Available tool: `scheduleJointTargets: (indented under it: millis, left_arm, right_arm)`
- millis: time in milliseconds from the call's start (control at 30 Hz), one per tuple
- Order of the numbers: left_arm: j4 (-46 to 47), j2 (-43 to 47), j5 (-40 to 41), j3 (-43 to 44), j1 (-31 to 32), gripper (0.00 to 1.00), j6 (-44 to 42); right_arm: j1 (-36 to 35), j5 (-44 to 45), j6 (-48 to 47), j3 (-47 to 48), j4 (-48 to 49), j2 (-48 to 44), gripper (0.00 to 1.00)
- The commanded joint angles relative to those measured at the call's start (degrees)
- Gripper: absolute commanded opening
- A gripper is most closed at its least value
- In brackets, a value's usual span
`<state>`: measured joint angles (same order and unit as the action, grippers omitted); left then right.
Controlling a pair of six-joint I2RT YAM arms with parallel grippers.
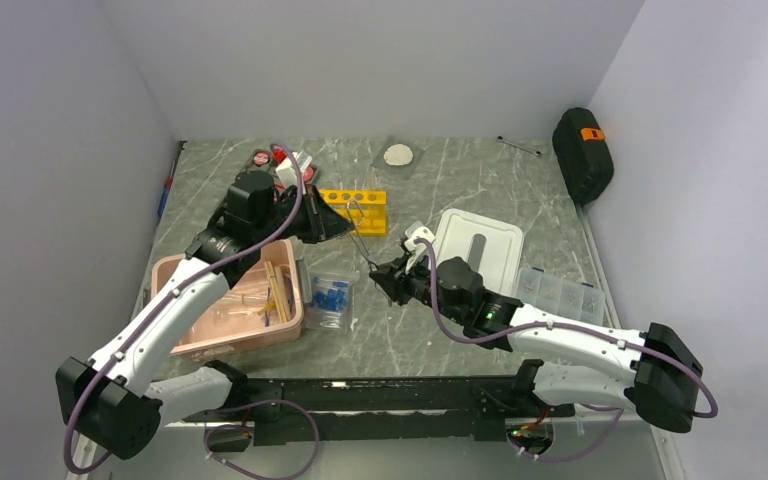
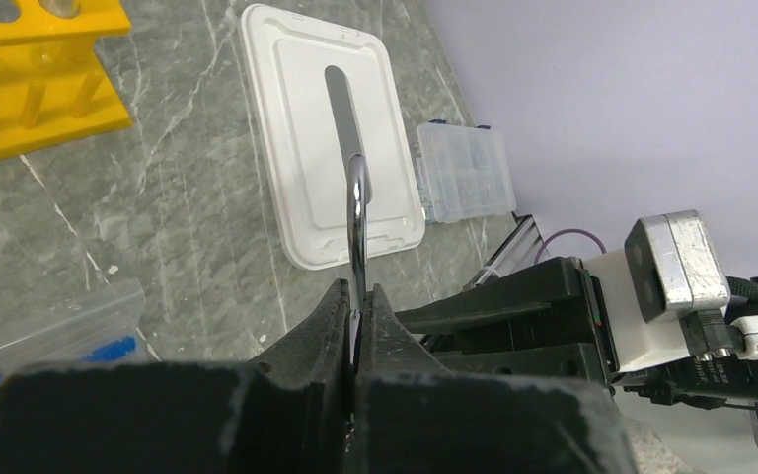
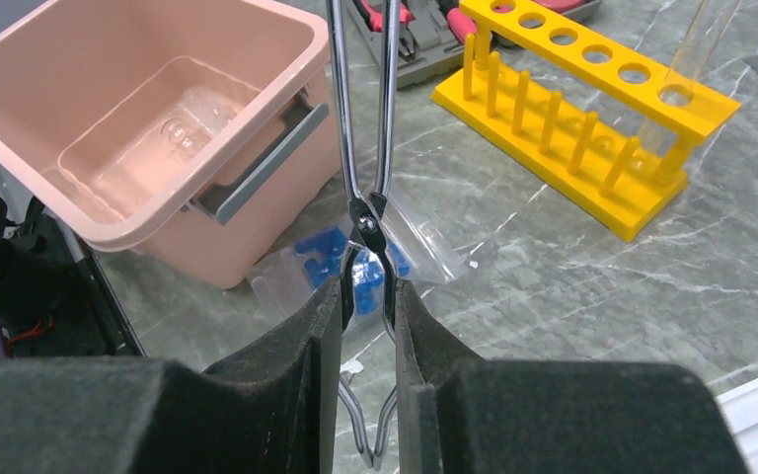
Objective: Organize the chemistry lab equipment
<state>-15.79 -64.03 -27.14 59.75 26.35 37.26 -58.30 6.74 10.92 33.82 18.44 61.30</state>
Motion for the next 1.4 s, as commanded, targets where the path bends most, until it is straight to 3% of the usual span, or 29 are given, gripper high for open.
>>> scheduleJointTargets:
  millis: [0,100,167,300,500,833,1133,1367]
  left_arm:
    - [-1.0,2.3,4.9,0.2,-0.6,0.0,-1.4]
    - [-1.7,5.0,8.9,0.0,-1.1,0.0,-1.2]
    - [-2.6,7.2,11.9,0.2,-2.0,0.0,-0.9]
    - [-5.3,12.8,16.4,0.2,-6.3,0.0,0.9]
    - [-12.2,20.2,20.3,1.5,-16.0,0.0,1.9]
    - [-20.5,23.5,26.9,3.8,-27.6,0.0,0.0]
    - [-24.7,25.3,37.0,6.9,-29.3,0.0,-1.9]
    - [-22.8,24.9,32.1,8.4,-29.3,0.0,-1.0]
  right_arm:
    - [-0.1,4.6,-0.3,2.7,3.5,-1.2,0.12]
    - [0.0,5.9,0.0,1.8,3.9,-2.3,0.53]
    - [0.0,7.8,0.2,1.0,4.2,-3.1,0.73]
    - [0.1,11.1,0.0,-0.8,4.9,-4.6,0.91]
    - [0.1,13.9,0.2,-2.8,5.5,-5.7,0.94]
    - [0.2,17.1,0.9,-5.8,5.2,-8.3,0.95]
    - [0.3,17.8,1.0,-7.6,5.0,-10.3,0.95]
    - [0.3,16.7,1.2,-7.1,5.3,-8.3,0.95]
